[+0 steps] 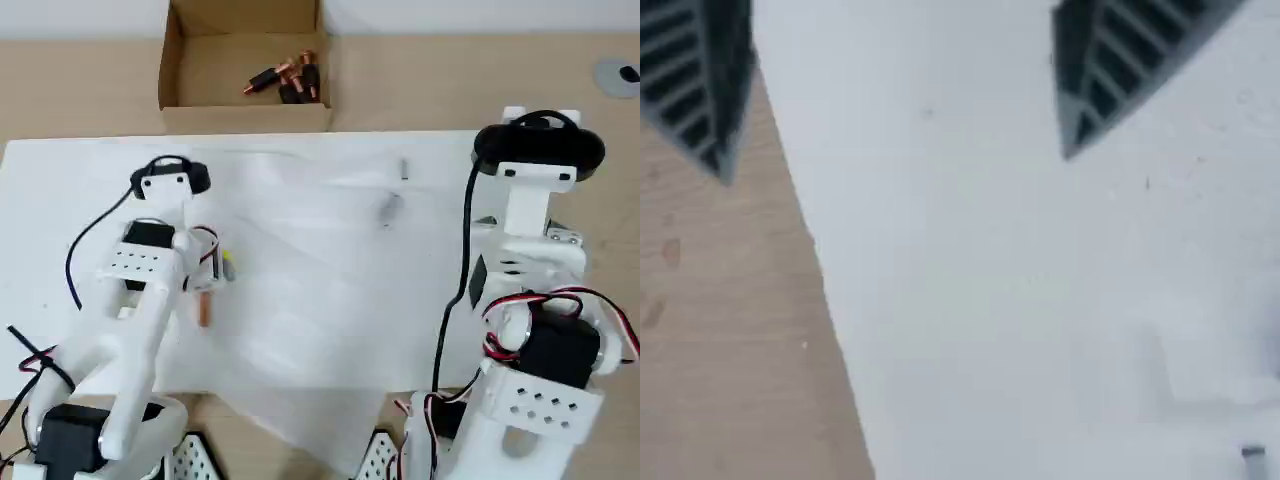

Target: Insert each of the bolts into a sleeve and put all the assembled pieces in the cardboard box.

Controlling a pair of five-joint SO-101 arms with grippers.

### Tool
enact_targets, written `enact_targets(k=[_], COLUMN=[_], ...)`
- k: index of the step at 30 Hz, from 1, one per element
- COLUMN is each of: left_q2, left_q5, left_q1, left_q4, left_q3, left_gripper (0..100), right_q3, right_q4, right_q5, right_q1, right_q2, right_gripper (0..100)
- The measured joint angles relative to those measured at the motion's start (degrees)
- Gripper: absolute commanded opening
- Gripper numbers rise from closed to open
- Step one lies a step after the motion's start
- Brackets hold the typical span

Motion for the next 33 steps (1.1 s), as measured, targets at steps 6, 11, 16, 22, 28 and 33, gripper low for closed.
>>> enact_targets(k=[6, 11, 16, 22, 28, 33], left_q2=[0.0, -0.09, -0.09, -0.09, -0.09, -0.09], left_q5=[-0.18, -2.29, -2.37, -1.76, -1.76, -1.76], left_q1=[-0.09, 0.18, 0.18, 0.18, 7.91, 10.73], left_q4=[-0.09, -5.98, -6.59, -6.51, -10.11, -15.91], left_q3=[-2.55, -1.93, -0.7, -0.7, 3.78, 8.7], left_gripper=[25, 25, 25, 25, 19, 13], right_q3=[0.0, 0.0, 0.0, 0.0, 0.0, 0.0], right_q4=[0.0, 0.0, 0.0, 0.0, 0.0, 0.0], right_q5=[0.0, 0.0, 0.0, 0.0, 0.0, 0.0], right_q1=[0.0, 0.0, 0.0, 0.0, 0.0, 0.0], right_q2=[0.0, 0.0, 0.0, 0.0, 0.0, 0.0], right_gripper=[24.9, 24.9, 24.9, 24.9, 24.9, 24.9])
